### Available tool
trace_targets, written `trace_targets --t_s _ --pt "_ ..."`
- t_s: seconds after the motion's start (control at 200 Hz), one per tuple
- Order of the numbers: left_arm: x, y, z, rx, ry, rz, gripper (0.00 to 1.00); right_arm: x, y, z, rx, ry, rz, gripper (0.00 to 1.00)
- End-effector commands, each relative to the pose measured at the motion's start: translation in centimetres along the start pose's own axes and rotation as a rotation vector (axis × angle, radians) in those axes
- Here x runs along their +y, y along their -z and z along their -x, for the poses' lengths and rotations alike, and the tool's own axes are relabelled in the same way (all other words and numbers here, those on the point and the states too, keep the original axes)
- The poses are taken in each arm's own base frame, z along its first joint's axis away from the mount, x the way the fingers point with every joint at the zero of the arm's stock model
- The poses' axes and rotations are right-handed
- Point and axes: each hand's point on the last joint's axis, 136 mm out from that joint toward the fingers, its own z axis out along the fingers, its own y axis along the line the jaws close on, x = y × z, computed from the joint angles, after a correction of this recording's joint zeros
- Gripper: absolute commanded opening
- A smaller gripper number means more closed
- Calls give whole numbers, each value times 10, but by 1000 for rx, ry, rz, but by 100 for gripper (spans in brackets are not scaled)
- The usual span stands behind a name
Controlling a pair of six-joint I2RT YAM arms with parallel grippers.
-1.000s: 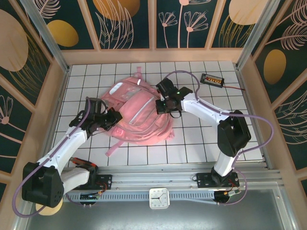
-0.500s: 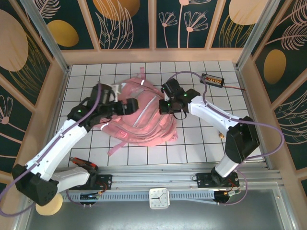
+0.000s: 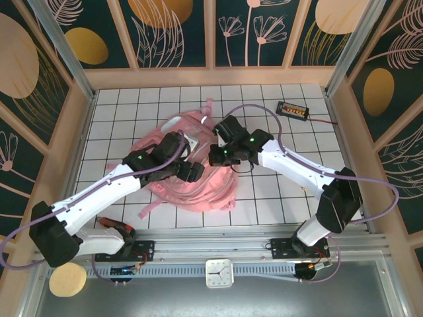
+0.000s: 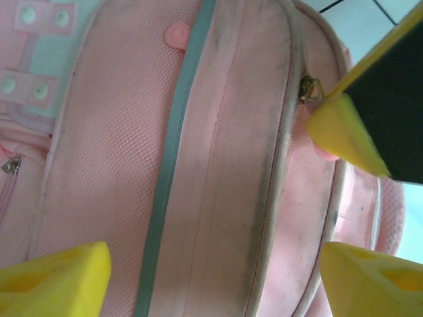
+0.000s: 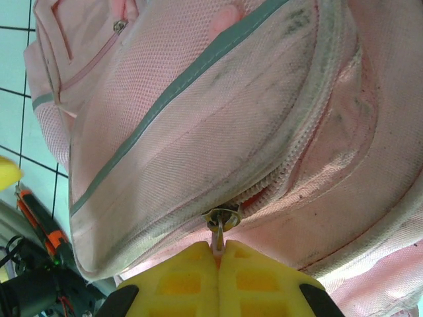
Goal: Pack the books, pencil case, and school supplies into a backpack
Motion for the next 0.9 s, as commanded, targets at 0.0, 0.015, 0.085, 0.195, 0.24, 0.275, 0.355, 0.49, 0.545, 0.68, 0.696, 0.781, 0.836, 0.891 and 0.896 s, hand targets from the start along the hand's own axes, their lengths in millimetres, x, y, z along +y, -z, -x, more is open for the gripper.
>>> trace_targets --t_s 0.0,0.015,0.085,0.195,0.24,0.275,0.355,0.49,0.545,0.68,0.696,0.781,0.836,0.891,0.896 --pt "2 -9 -9 36 -93 61 74 24 16 -5 -6 -6 82 0" --pt "1 -11 -11 43 -99 63 73 24 16 -7 -3 -7 82 0" --pt "0 -20 -19 72 -116 78 67 27 16 -9 4 -7 83 0" --pt "1 -28 -30 86 -125 80 66 29 15 -11 9 -11 84 0" --pt "1 -31 -33 90 -128 77 65 30 16 -12 11 -12 87 0" --pt "2 -34 -36 97 -128 78 63 32 16 -11 12 -14 91 0" --pt "3 -38 -41 104 -130 83 54 33 18 -11 12 -15 95 0" --pt "5 -43 -41 107 -118 97 26 31 17 -15 25 -9 86 0" --pt "7 -44 -45 125 -121 104 19 28 16 -18 34 -1 72 0" --pt "18 -37 -49 160 -167 162 0 16 14 -21 49 31 18 0" --pt "19 -36 -50 163 -175 168 0 14 15 -20 48 35 13 0" --pt "28 -27 -51 158 -224 209 0 5 14 -19 53 51 -24 0" --pt "33 -21 -48 147 -256 227 0 1 14 -19 58 57 -37 0" --pt "30 -17 -47 145 -324 207 0 -1 14 -19 58 56 -37 0" --pt "31 -17 -46 144 -328 210 0 -1 14 -18 57 56 -37 0"
